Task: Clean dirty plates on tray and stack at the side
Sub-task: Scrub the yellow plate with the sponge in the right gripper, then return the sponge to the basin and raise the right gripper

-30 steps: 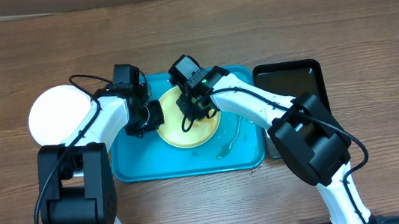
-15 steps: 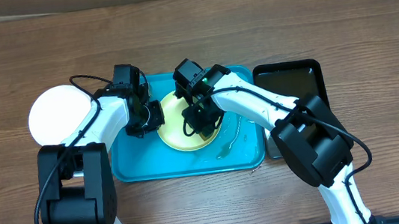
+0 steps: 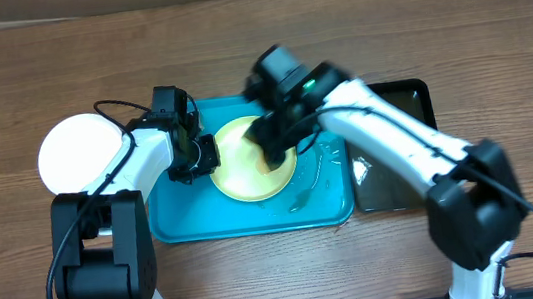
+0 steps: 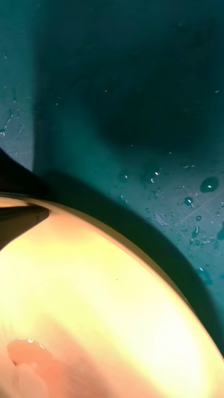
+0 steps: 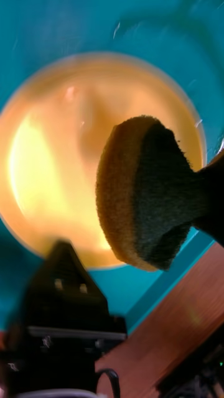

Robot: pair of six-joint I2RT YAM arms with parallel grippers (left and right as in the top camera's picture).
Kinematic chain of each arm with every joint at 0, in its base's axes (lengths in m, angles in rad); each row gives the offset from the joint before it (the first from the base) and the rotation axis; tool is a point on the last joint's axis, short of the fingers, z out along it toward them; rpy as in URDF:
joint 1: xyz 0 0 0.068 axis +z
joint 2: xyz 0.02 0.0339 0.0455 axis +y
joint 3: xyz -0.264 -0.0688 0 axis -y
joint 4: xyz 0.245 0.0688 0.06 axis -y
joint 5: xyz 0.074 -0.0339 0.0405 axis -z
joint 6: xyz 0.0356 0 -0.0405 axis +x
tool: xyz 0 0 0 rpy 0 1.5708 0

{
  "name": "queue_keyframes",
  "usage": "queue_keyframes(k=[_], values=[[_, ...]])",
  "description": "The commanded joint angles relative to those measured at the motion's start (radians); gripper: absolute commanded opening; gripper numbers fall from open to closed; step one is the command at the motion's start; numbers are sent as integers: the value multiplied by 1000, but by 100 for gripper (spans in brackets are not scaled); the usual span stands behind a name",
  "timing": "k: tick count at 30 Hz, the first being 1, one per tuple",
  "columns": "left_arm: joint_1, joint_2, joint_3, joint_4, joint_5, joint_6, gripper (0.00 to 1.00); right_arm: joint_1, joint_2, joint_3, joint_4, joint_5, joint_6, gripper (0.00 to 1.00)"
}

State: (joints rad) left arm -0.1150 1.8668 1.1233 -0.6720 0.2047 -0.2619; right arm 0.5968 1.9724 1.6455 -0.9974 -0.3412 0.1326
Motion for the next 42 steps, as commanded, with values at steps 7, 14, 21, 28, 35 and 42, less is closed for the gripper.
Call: queue_keyframes(k=[7,14,21,28,35,42], values=[[-9,18,-16,-3,-27,-3,22,-367,-41,-12,-198,97,55,4],[-9,18,-16,-7,-28,-3,19,-526,-41,-110,-178,176,54,4],[-10,18,-16,-16,-28,53,4,-570,-40,-267,-37,202,50,4],[-10,16,32,-82,-60,45,4,-571,-41,-275,-25,204,52,45],[-11,-15,165,-219,-146,2,4,-637,-48,-111,-174,123,55,48],[-39,-84,311,-304,-193,-7,4,-803,-48,83,-261,123,55,100]])
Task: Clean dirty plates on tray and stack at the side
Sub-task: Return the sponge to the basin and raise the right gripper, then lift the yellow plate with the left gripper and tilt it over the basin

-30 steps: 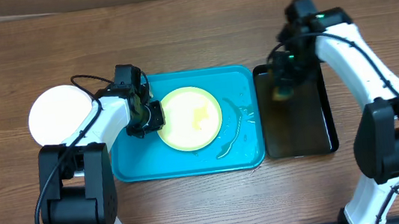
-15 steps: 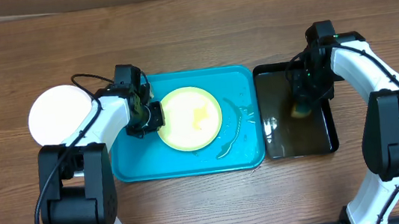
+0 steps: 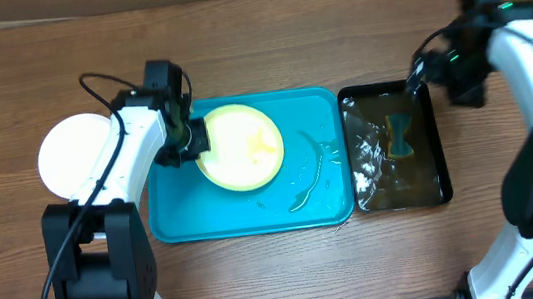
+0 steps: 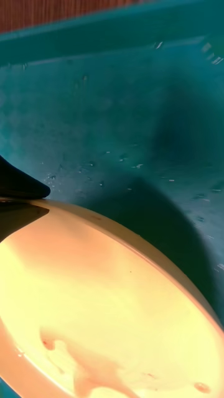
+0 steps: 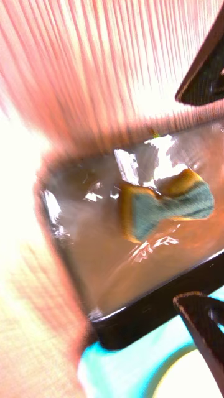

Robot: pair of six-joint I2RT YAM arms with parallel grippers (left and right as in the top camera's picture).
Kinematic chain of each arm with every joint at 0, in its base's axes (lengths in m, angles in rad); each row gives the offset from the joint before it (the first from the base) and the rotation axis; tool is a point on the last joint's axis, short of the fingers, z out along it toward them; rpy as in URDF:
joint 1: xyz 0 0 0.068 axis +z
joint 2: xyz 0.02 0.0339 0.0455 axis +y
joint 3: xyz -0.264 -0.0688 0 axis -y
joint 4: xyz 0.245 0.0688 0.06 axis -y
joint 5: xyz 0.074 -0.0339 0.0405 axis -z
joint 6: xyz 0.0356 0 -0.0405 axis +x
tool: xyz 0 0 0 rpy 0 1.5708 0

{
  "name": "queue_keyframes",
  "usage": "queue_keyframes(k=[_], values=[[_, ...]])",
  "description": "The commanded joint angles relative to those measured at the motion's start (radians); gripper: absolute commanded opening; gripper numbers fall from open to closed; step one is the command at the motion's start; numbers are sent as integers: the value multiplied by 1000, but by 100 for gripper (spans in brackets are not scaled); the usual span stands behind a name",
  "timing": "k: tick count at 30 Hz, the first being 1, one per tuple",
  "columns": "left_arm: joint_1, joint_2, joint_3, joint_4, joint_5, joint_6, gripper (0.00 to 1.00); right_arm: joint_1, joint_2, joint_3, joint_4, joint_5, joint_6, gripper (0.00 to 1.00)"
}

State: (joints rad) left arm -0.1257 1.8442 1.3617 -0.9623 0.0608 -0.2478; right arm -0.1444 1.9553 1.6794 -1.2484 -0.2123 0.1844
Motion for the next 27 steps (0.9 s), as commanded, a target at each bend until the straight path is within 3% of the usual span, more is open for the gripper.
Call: queue_keyframes(k=[1,15,23,27], values=[[-37,-67,95,-29,-69,-22,4,-82,-31,50,-5,-6,3,100],[-261,-72,348,-190,-380,-71,4,-183,-31,49,60,-6,3,100],[-527,-68,388,-109,-504,-108,4,-183,-31,49,69,-6,3,100],[-687,-55,387,-41,-658,-107,4,-183,-31,49,69,-6,3,100]])
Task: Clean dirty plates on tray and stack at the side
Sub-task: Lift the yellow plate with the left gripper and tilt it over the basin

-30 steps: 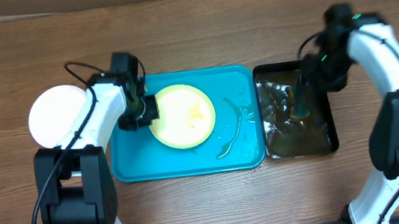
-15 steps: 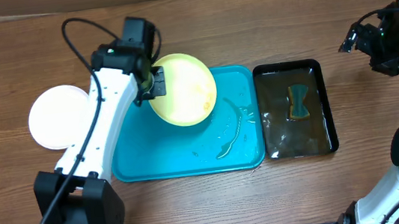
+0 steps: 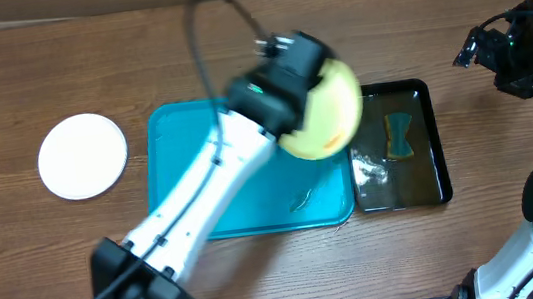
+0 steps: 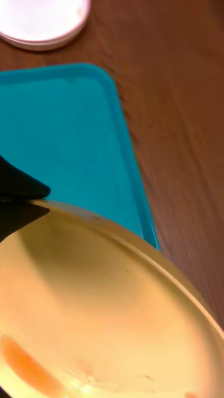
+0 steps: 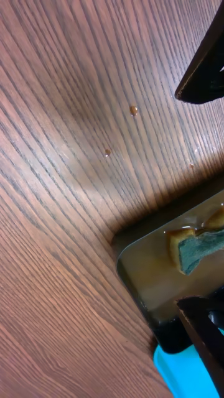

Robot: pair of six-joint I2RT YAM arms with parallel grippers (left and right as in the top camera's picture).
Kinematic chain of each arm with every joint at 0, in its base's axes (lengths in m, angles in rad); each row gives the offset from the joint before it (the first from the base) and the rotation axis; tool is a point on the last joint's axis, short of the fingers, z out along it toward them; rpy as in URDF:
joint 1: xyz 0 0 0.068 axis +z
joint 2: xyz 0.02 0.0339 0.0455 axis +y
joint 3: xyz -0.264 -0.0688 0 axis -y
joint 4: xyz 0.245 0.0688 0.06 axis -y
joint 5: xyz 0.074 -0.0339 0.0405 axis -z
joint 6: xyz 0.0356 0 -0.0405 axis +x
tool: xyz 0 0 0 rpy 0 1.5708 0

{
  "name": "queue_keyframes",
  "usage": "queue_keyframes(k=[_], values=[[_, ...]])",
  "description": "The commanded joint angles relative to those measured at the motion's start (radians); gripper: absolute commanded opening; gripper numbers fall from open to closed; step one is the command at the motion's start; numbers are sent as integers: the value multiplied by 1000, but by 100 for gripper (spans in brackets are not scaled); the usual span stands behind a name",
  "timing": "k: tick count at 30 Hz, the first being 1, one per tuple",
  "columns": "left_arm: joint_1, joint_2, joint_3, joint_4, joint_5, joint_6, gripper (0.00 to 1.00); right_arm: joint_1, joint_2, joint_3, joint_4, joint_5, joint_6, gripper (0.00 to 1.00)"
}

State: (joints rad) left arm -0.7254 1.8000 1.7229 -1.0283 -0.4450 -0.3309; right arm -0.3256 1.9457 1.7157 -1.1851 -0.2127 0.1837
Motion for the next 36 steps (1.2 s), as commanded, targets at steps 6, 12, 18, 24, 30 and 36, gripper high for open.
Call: queue_keyframes(k=[6,12,18,24,30,36], values=[[-298,32,26,100,-492,87,4,-2,-21,13,6,-6,3,100],[-422,112,26,105,-804,195,4,-2,-21,13,6,-5,3,100],[-446,176,26,133,-1007,204,4,-2,-21,13,6,-6,3,100],[-445,184,26,207,-999,200,4,-2,-21,13,6,-5,3,100],[-410,184,26,206,-677,199,4,-2,-21,13,6,-5,3,100],[-267,173,29,119,-222,-1,4,-2,-21,13,6,-5,3,100]])
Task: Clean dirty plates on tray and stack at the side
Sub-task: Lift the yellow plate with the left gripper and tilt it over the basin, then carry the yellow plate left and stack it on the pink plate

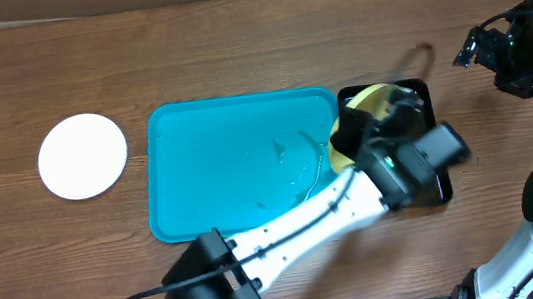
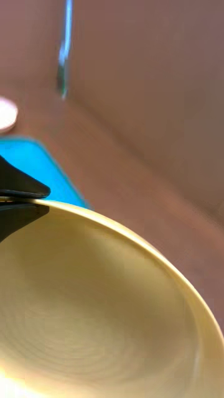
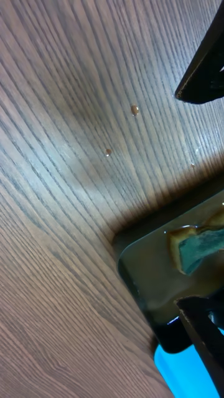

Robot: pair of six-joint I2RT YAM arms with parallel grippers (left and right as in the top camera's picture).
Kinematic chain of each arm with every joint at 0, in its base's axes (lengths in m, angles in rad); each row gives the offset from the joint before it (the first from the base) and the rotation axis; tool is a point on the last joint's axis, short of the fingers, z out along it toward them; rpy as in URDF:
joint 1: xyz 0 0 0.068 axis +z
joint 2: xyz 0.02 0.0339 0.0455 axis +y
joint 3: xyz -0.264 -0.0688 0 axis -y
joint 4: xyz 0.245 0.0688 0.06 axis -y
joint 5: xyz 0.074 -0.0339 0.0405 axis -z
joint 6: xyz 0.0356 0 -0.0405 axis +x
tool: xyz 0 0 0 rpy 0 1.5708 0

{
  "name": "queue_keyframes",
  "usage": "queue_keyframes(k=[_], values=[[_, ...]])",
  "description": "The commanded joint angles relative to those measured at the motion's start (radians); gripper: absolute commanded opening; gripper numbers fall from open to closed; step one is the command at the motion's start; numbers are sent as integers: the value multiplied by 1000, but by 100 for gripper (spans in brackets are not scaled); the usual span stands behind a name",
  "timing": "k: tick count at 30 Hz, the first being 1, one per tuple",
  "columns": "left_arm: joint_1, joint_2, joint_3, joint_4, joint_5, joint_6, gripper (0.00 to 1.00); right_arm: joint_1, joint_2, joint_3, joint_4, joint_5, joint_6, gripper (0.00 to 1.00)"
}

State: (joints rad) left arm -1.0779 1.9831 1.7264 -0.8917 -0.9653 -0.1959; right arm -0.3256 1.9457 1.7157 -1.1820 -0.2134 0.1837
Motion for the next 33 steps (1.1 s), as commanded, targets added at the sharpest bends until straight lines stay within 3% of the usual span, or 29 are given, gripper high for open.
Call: queue_keyframes(k=[1,7,13,17,24,33], values=[[116,-18,26,-25,378,-154,4,-2,-21,13,3,-5,3,100],[359,-86,26,-36,827,-194,4,-2,-21,13,3,-5,3,100],[657,-113,25,-116,1094,-194,4,-2,-21,13,3,-5,3,100],[872,-111,23,-233,1084,-192,4,-2,-21,13,3,-5,3,100],[1222,-111,-20,-381,916,-185,4,-2,-21,13,3,-5,3,100],[1556,-111,-122,-344,909,-192,4,-2,-21,13,3,-5,3,100]])
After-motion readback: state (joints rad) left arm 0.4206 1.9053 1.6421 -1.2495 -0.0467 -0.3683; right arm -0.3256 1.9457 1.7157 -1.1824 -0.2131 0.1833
